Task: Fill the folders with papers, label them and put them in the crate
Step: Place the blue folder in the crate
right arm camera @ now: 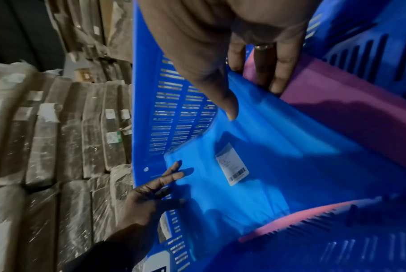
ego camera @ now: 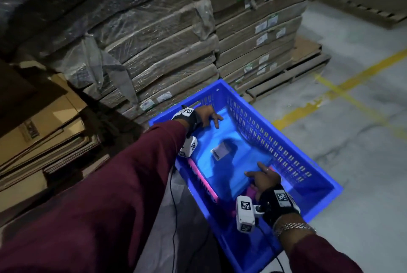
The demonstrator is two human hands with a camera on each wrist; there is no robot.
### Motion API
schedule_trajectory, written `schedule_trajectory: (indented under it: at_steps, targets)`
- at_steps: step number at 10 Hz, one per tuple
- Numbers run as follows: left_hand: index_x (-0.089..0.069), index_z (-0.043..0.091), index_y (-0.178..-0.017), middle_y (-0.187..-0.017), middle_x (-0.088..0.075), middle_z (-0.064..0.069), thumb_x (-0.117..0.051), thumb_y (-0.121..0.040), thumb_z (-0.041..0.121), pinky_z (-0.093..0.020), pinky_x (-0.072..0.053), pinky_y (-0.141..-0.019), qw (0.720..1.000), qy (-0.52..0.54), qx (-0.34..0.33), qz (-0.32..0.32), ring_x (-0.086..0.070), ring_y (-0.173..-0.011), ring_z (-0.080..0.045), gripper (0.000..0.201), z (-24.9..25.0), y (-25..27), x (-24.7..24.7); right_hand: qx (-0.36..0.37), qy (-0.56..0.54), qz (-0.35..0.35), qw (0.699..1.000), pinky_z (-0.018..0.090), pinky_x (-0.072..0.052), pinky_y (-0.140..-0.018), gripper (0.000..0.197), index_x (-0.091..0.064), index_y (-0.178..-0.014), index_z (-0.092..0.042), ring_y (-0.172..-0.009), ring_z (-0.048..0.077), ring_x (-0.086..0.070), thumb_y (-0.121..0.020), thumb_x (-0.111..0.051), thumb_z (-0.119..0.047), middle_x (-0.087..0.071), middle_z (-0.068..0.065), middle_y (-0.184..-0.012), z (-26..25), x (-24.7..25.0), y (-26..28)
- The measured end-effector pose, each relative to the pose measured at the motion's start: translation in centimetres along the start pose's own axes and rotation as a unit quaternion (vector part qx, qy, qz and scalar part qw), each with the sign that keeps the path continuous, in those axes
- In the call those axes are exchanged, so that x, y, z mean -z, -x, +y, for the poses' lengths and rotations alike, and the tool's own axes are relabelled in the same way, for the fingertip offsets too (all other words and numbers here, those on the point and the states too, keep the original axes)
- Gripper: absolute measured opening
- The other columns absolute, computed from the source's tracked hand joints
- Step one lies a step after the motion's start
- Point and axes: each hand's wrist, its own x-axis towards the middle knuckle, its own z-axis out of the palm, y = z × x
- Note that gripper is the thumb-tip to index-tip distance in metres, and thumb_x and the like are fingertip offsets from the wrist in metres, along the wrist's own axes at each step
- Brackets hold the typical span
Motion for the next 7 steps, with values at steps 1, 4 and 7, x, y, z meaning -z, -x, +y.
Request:
schedule_trajectory:
  at_steps: [1,4,7]
  targets:
    - [-0.069,-0.007,-0.111,-0.141,-0.05,-0.022,-0.045,-0.058,-0.03,-0.022,-0.044,-0.09,1.0,0.023,0.008,0.008,-0.048,-0.133,-0.027,0.063,-0.9,-0.9,-0.6,-0.006,0.032,0.022,0.999,0.042,-0.055,-0.086,0.082,-0.06,-0.133,-0.012,-0.099,0.026,-0.064,-0.056,-0.084,0.002,-0.066,0.013,-0.115,1.7,0.6,-1.1]
    - [-0.075,0.036,-0.082,-0.116,-0.067,-0.018,-0.066,-0.037,0.002,-0.05,-0.053,-0.092,0.995,0.075,0.068,-0.011,-0.064,-0.109,-0.029,0.057,-3.5,-2.2,-4.2,-0.014,0.257,0.04,0.965,0.035,-0.04,-0.099,0.08,-0.055,-0.132,-0.024,-0.121,0.036,-0.05,-0.06,-0.089,-0.021,-0.04,0.018,-0.142,0.9,2.0,-0.6]
    - [-0.075,0.015,-0.105,-0.101,-0.073,-0.01,-0.084,-0.051,0.007,-0.038,-0.053,-0.087,0.988,0.039,0.02,0.151,-0.067,-0.095,-0.024,0.054,1.6,5.6,1.5,0.05,0.104,-0.08,0.99,0.014,-0.035,-0.045,0.054,-0.062,-0.115,-0.009,-0.05,0.007,-0.045,-0.067,-0.083,0.003,-0.046,0.003,-0.071,-2.2,-1.4,2.1]
